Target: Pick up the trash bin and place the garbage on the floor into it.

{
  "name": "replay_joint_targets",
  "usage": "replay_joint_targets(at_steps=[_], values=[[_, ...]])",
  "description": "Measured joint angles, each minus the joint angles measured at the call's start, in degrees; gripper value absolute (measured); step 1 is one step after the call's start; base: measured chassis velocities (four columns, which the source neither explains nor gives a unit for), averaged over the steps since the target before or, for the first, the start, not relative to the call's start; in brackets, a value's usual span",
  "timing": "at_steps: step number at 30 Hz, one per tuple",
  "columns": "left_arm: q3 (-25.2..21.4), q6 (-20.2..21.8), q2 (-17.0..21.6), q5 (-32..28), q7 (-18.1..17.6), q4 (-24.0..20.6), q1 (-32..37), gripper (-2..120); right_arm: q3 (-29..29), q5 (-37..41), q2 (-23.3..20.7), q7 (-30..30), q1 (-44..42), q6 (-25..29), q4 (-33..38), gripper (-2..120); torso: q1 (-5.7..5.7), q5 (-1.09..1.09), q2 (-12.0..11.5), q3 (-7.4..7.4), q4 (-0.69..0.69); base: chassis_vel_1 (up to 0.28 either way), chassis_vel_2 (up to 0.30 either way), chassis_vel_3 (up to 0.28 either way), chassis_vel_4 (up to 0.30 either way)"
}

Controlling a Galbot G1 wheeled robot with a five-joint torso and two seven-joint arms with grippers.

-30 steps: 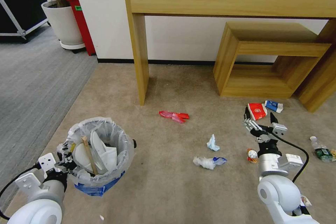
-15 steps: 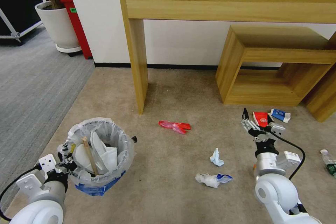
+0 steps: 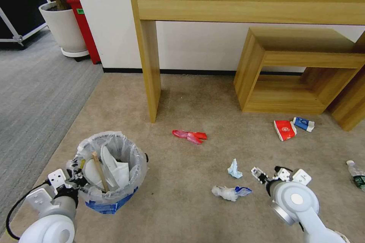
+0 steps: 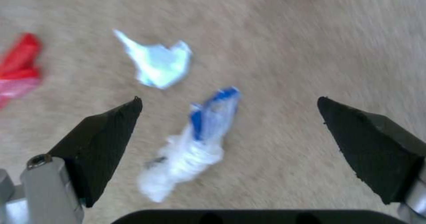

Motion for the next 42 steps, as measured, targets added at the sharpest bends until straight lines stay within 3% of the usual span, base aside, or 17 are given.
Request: replay_joint_targets(at_steps=[7,18,30,33,37,41,42], values=[[0.94,0.16,-0.67,0.48,-0.36,0.82,-1.08,0,-0.86,-1.34,2.86,-1.47,0.62,0.99,-7.02,100,0.0,0.0,0.0,0.0,-0.01,0.0,0.0,0.0,0.0],[0.09,0.25,-0.92,0.46,-0.5,0.85,-0.71,0,-8.11,-5.51,9.41,-4.4,7.41,1.53,-18.04,100,0.0,0.0,0.01,0.0,0.01,0.0,0.0,0.0,0.0],[-0.72,0.18,-1.09,0.29,-0.43,0.76,-0.3,0,-12.44,-8.61,12.89,-6.8,13.35,1.97,-26.29,96,0.01,-0.01,0.0,0.0,0.01,0.0,0.0,0.0,0.0],[-0.93,0.16,-1.03,0.03,-0.45,0.55,-0.21,0,-13.06,-10.17,13.81,-8.22,15.1,2.65,-30.0,79,0.01,0.0,0.0,0.01,0.0,0.0,0.0,0.0,0.0],[-0.89,0.12,-1.15,0.03,-0.45,0.53,-0.14,0,-13.19,-10.78,14.04,-8.86,15.52,2.95,-31.29,70,0.01,0.0,0.0,0.01,0.0,0.0,0.0,0.0,0.0],[-0.71,0.09,-1.22,0.05,-0.45,0.63,-0.27,0,-13.29,-11.99,14.34,-9.71,15.58,3.35,-32.18,50,0.01,0.0,0.0,0.0,0.0,0.0,0.0,0.0,0.0],[-0.71,0.09,-1.22,0.05,-0.45,0.63,-0.27,0,-13.29,-11.99,14.34,-9.71,15.58,3.35,-32.18,50,0.01,0.0,0.0,0.0,0.0,0.0,0.0,0.0,0.0]])
